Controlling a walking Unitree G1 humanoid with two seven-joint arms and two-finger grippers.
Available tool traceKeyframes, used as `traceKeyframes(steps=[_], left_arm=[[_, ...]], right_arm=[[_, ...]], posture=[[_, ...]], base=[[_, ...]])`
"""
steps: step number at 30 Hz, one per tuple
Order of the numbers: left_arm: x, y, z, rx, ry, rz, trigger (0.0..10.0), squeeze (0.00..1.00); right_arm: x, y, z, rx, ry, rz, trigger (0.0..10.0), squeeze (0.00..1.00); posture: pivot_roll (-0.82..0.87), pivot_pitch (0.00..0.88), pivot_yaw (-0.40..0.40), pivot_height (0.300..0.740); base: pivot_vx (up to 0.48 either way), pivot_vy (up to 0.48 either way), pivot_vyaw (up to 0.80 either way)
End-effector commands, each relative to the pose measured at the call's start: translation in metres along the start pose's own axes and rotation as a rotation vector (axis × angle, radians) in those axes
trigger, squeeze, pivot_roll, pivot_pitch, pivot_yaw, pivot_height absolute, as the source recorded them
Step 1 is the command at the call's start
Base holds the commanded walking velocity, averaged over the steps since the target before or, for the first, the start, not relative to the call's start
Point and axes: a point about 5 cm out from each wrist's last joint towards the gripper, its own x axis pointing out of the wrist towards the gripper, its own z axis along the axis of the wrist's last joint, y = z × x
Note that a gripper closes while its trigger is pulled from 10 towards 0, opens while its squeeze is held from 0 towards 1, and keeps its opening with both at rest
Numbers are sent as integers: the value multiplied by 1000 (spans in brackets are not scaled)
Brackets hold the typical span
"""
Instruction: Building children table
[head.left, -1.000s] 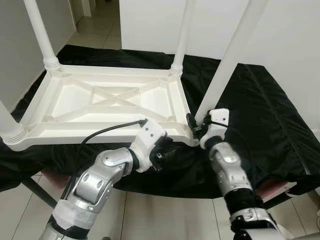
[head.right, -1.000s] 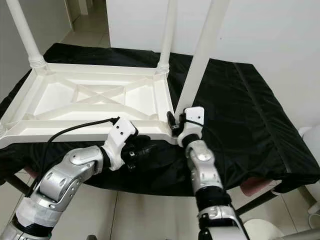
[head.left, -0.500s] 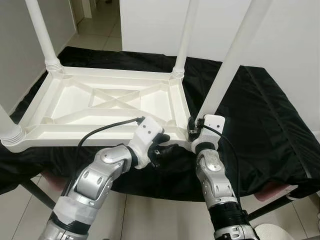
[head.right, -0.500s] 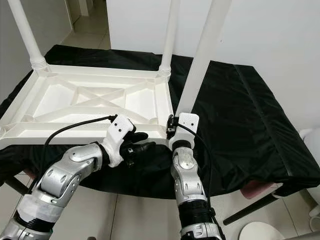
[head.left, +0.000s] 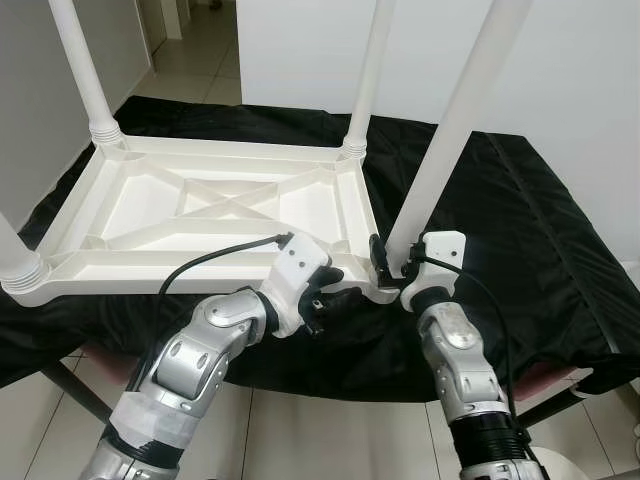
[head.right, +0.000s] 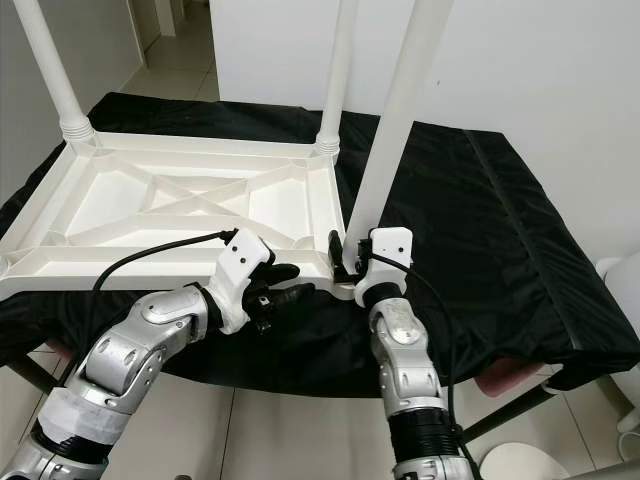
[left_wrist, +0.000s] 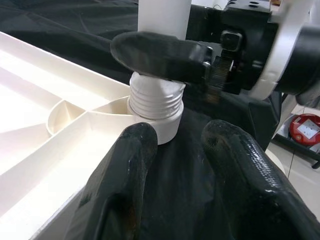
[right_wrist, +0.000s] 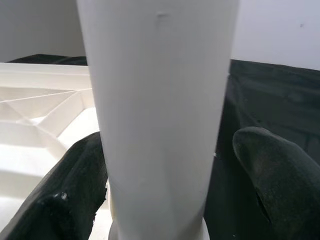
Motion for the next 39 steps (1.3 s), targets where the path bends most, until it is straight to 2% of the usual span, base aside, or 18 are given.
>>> traceKeyframes(steps=[1,5,7,12,20,21,25,26,27,28,31,32,35,39], left_arm=[[0,-5,-1,11,-2,-17,10000,0],[1,-6,-1,12,-2,-19,10000,0],[1,-6,0,15,-3,-22,10000,0],[3,-6,1,17,-6,-27,10000,0],[5,-6,2,23,-7,-35,10000,0],[6,-9,2,27,-9,-45,10000,0],[7,-10,2,29,-9,-51,10000,0],[8,-11,3,31,-11,-57,10000,0],[8,-11,3,31,-11,-57,10000,0],[9,-12,3,33,-13,-61,10000,0],[10,-12,4,34,-14,-64,10000,0],[11,-13,4,36,-15,-68,10000,0],[11,-12,4,37,-18,-69,10000,0],[11,-12,5,36,-18,-68,10000,0]], right_arm=[[-2,-4,-4,-29,19,88,10000,0],[-2,-8,-4,-50,23,123,10000,0],[2,-19,-7,-87,48,188,10000,0],[7,-30,-11,-97,78,268,10000,0],[15,-30,-12,-119,87,341,10000,0],[21,-30,-13,-118,99,372,10000,0],[23,-30,-13,-123,105,381,10000,0],[26,-30,-13,-122,111,393,8706,0],[26,-30,-13,-122,111,393,8706,0],[29,-30,-13,-131,114,401,3569,0],[30,-31,-13,-130,115,403,3059,0],[31,-32,-15,-123,118,399,0,0],[29,-35,-18,-79,129,388,0,0],[28,-36,-20,-67,131,387,0,0]], posture=[[20,0,-41,740],[21,0,-41,740],[25,0,-41,740],[27,0,-41,740],[27,0,-39,740],[27,0,-38,740],[27,0,-38,740],[26,0,-36,740],[26,0,-36,740],[26,0,-36,740],[27,0,-34,740],[29,0,-34,740],[27,0,-32,740],[26,0,-32,740]], base=[[0,0,0],[0,0,0],[0,0,0],[0,0,0],[0,0,0],[0,0,0],[0,0,0],[0,0,0],[0,0,0],[0,0,0],[0,0,0],[0,0,0],[0,0,0],[0,0,0]])
